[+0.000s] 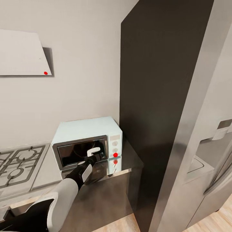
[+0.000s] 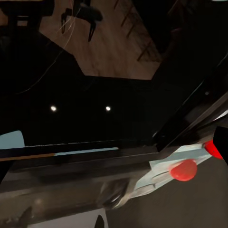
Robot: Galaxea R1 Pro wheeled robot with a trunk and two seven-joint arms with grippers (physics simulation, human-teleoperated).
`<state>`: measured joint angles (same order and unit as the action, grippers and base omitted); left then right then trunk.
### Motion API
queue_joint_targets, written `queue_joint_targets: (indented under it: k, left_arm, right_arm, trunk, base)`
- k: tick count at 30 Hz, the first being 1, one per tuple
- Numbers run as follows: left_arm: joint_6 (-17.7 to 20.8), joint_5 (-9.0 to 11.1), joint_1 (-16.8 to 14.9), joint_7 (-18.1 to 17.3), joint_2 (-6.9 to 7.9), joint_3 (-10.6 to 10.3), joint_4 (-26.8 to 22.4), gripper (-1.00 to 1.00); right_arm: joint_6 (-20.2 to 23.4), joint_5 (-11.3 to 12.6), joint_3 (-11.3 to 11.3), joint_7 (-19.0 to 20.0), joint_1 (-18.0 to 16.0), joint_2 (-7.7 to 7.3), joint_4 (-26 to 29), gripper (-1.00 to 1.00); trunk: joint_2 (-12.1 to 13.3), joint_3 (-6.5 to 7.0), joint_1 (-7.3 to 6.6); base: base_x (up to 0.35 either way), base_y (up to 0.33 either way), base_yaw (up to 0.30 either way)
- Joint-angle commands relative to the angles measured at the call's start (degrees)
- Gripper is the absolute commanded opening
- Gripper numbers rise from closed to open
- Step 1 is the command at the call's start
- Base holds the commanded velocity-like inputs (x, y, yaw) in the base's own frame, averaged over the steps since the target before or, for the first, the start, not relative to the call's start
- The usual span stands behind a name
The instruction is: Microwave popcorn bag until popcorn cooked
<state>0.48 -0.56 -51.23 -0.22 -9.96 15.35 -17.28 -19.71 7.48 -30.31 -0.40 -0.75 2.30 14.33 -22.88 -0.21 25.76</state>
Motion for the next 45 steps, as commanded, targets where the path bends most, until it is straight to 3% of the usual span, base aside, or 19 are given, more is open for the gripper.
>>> queue_joint_targets:
  k: [1, 11, 13, 16, 17, 20, 24, 26, 27, 29, 32, 33, 35, 36, 38, 39, 42, 43, 45]
  left_arm:
    - [0.05, -0.05, -0.01, -0.03, -0.04, 0.21, -0.04, 1.0]
    - [-0.34, -0.05, 0.19, -0.03, -0.04, 0.22, -0.04, 1.0]
    - [-1.22, -0.05, 2.03, -0.04, -0.04, 0.06, -0.74, 1.0]
    - [-4.06, -0.05, 6.26, -0.31, -0.04, -0.24, -6.84, 1.0]
    - [-4.5, -0.05, 9.01, -1.79, -0.04, -1.24, -11.37, 1.0]
    - [-3.0, 0.1, 22.37, -6.68, -0.04, -5.94, -35.01, 1.0]
    - [2.98, 0.19, 33.71, -7.34, -0.04, -8.75, -51.17, 1.0]
    - [5.57, 0.13, 46.2, -7.47, -0.04, -10.5, -62.27, 1.0]
    - [5.68, 0.06, 49.47, -7.49, -0.04, -10.71, -63.82, 1.0]
    - [5.74, 0.03, 55.86, -7.5, -0.04, -10.63, -65.63, 1.0]
    - [5.62, 0.31, 60.98, -7.57, 0.71, -10.42, -66.26, 1.0]
    - [5.58, 0.43, 62.53, -7.58, 1.51, -10.29, -66.31, 1.0]
    - [5.47, 0.6, 67.06, -7.59, 2.83, -8.48, -66.38, 1.0]
    - [5.38, 0.63, 69.77, -7.6, 2.89, -7.09, -66.39, 1.0]
    - [5.35, 0.64, 70.98, -7.6, 2.85, -6.74, -66.39, 1.0]
    - [4.6, 0.65, 72.13, -7.62, 2.79, -6.53, -66.39, 1.0]
    - [-0.31, 0.63, 73.75, -7.6, 2.87, -6.41, -66.36, 1.0]
    - [-6.33, 0.64, 74.45, -7.57, 2.98, -6.31, -64.14, 1.0]
    - [-8.92, 0.67, 74.51, -7.58, 3.1, -6.15, -59.29, 1.0]
  right_arm:
    - [-0.24, 0.6, -0.45, -0.04, -0.04, -0.02, -0.08, 1.0]
    - [-0.24, 0.6, -0.46, -0.04, -0.04, -0.02, -0.09, 1.0]
    - [-0.24, 0.6, -0.46, -0.04, -0.04, -0.02, -0.09, 1.0]
    - [-0.28, 0.6, -0.46, -0.04, -0.04, -0.02, -0.09, 1.0]
    - [-0.3, 0.57, -0.46, -0.04, -0.04, -0.02, -0.09, 1.0]
    - [-0.59, 0.45, -0.52, -0.02, -0.04, -0.2, -0.01, 1.0]
    - [-0.66, 0.51, -0.61, 0.06, -0.04, -0.26, 0.21, 1.0]
    - [-0.73, 0.54, -0.37, 0.1, -0.12, -0.12, 1.82, 1.0]
    - [-0.61, 0.53, -0.34, 0.08, -0.17, -0.08, 3.44, 1.0]
    - [-0.02, 0.52, -0.36, -0.11, -0.21, -0.16, 10.97, 1.0]
    - [5.82, 0.8, -0.2, -0.38, 0.11, -0.46, 23.41, 1.0]
    - [9.42, 0.85, -0.1, -0.45, 0.2, -0.62, 27.45, 1.0]
    - [21.93, 0.93, 0.68, -0.51, 0.35, -1.87, 42.71, 1.0]
    - [29.22, 0.95, 1.11, -0.52, 0.42, -3.55, 54.99, 1.0]
    - [33.54, 0.95, 1.36, -0.53, 0.3, -4.11, 61.62, 1.0]
    - [37.99, 0.73, 2.25, -0.53, -0.03, -4.46, 68.45, 1.0]
    - [40.78, 0.49, 4.74, -0.56, -1.14, -4.55, 74.22, 1.0]
    - [41.64, 0.48, 7.12, -0.7, -5.57, -4.31, 75.94, 1.0]
    - [42.33, 0.57, 7.74, -1.32, -10.38, -4.07, 74.34, 1.0]
  trunk:
    - [-0.04, -0.02, 0.02]
    - [-0.04, -0.02, 0.02]
    - [-0.04, -0.02, 0.02]
    - [-0.04, -0.02, 0.02]
    - [-0.04, -0.02, 0.02]
    - [-0.04, -0.02, 0.02]
    - [-0.04, -0.02, 0.02]
    - [-0.04, -0.02, 0.02]
    - [-0.04, -0.02, 0.02]
    - [-0.04, -0.02, 0.02]
    - [-0.04, -0.02, 0.02]
    - [-0.04, -0.02, 0.02]
    - [-0.04, -0.02, 0.02]
    - [-0.04, -0.02, 0.02]
    - [-0.04, -0.02, 0.02]
    - [-0.04, -0.02, 0.02]
    - [-0.04, -0.02, 0.02]
    - [-0.04, -0.02, 0.02]
    - [-0.04, -0.02, 0.02]
  base:
    - [0.0, 0.0, 0.0]
    - [-0.157, 0.0, 0.0]
    - [-0.345, 0.0, 0.0]
    - [-0.349, 0.0, 0.0]
    - [-0.35, 0.0, 0.0]
    - [-0.35, 0.0, 0.0]
    - [-0.252, 0.0, 0.0]
    - [-0.042, 0.0, 0.0]
    - [-0.018, 0.0, 0.0]
    - [-0.009, 0.0, 0.0]
    - [-0.003, 0.0, 0.0]
    - [0.0, 0.0, 0.0]
    - [0.0, 0.0, 0.0]
    - [0.0, 0.0, 0.0]
    - [0.0, 0.0, 0.0]
    - [0.0, 0.0, 0.0]
    - [0.0, 0.0, 0.0]
    - [0.0, 0.0, 0.0]
    - [0.0, 0.0, 0.0]
